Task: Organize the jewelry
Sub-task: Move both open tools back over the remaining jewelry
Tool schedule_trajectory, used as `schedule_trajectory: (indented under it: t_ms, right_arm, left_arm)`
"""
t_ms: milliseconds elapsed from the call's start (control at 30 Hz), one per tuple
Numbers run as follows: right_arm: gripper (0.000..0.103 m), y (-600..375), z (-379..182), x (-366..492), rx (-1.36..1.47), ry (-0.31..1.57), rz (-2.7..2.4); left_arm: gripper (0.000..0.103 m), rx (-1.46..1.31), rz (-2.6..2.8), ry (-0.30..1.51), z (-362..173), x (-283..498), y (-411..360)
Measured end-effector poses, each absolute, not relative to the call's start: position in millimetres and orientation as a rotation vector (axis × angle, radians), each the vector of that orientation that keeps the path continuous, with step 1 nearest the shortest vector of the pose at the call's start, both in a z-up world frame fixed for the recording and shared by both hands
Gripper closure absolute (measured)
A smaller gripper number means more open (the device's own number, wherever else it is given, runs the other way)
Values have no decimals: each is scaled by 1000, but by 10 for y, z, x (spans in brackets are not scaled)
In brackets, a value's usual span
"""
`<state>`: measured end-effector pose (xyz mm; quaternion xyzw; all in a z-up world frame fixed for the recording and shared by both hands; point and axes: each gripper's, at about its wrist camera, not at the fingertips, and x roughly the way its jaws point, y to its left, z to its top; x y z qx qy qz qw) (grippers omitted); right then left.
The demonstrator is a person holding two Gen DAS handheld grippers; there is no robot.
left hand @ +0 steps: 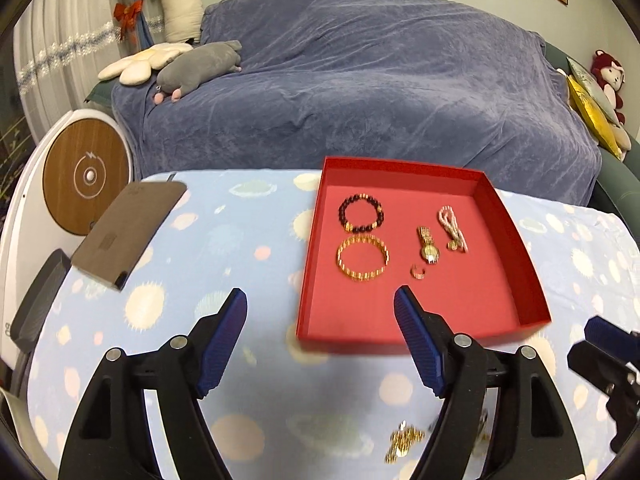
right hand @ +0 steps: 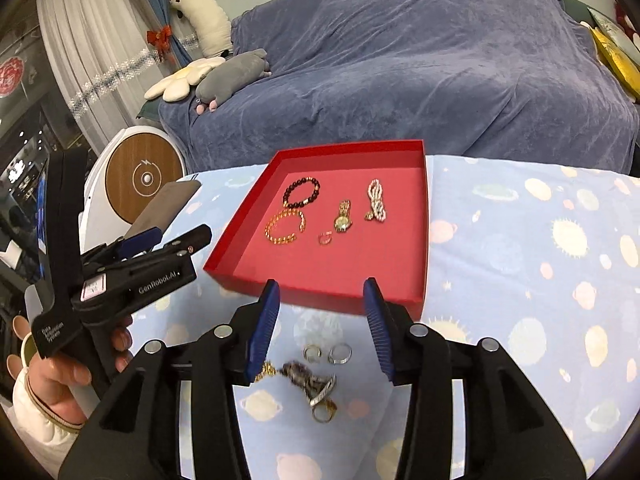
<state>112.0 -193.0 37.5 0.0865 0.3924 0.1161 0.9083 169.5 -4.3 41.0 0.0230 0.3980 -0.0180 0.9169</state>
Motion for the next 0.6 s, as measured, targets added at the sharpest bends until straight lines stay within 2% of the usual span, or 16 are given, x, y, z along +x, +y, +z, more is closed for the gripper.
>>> schedule_trajectory:
  t_ms: [233, 600]
  right_arm:
    - [59, -1912, 4, 782, 212, 903, 245]
    - [59, -1654, -376, 786, 95, 953, 230]
  left_arm:
    - [30, 51, -19, 874, 146, 1317, 57]
    - [30, 32, -30, 943, -129, 1148, 185]
